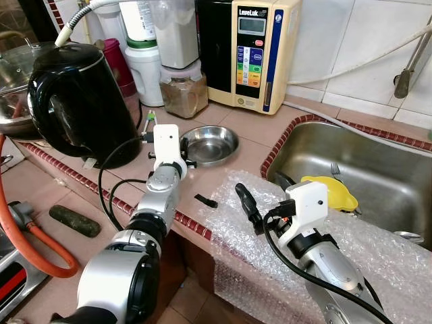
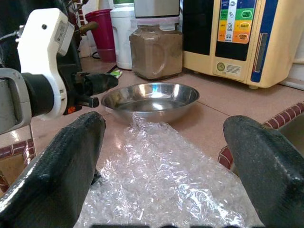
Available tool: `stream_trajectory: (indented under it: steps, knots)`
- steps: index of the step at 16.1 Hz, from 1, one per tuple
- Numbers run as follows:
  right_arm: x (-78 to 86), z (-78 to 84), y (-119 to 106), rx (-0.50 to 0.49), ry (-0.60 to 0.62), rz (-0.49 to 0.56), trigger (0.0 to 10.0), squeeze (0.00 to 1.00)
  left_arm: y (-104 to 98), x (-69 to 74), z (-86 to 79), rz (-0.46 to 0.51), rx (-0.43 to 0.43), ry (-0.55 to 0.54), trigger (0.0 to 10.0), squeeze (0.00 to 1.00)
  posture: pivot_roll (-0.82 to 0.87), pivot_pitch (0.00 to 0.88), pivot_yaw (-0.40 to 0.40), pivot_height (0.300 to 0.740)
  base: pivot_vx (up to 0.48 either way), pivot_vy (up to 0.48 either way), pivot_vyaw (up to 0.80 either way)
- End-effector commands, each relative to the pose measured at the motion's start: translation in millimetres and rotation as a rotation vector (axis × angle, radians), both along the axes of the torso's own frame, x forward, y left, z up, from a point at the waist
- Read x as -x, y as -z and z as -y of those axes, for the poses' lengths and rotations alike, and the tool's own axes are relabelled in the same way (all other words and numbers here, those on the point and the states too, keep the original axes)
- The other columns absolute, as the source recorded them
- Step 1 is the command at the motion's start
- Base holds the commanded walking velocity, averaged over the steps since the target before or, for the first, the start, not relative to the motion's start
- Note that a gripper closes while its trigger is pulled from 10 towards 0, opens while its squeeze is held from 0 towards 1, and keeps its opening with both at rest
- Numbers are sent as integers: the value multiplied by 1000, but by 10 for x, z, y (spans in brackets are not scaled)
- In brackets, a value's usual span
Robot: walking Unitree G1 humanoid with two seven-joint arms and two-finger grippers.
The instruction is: Kitchen organization
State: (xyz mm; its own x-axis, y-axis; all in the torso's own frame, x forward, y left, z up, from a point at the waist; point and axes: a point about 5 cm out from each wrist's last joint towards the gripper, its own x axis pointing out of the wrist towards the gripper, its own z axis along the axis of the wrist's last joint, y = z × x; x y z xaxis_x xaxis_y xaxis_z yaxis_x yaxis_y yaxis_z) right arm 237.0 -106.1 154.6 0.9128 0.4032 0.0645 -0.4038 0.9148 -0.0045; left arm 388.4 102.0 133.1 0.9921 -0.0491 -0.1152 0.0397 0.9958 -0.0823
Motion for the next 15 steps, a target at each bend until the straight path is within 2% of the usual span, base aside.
stream_trajectory:
  steps: [1,2,15]
  knots:
    - [-16,-18,-2,2,-11,-1,10000,431,11,4,-21,-8,24,-15,10000,1000,-71,0,73,740,0,0,0]
    - [-20,-22,-4,3,-12,0,10000,427,27,-4,-70,-42,53,-72,10000,1000,-72,0,74,740,0,0,0]
    - [-20,-22,-4,3,-12,0,10000,427,27,-4,-70,-42,53,-72,10000,1000,-72,0,74,740,0,0,0]
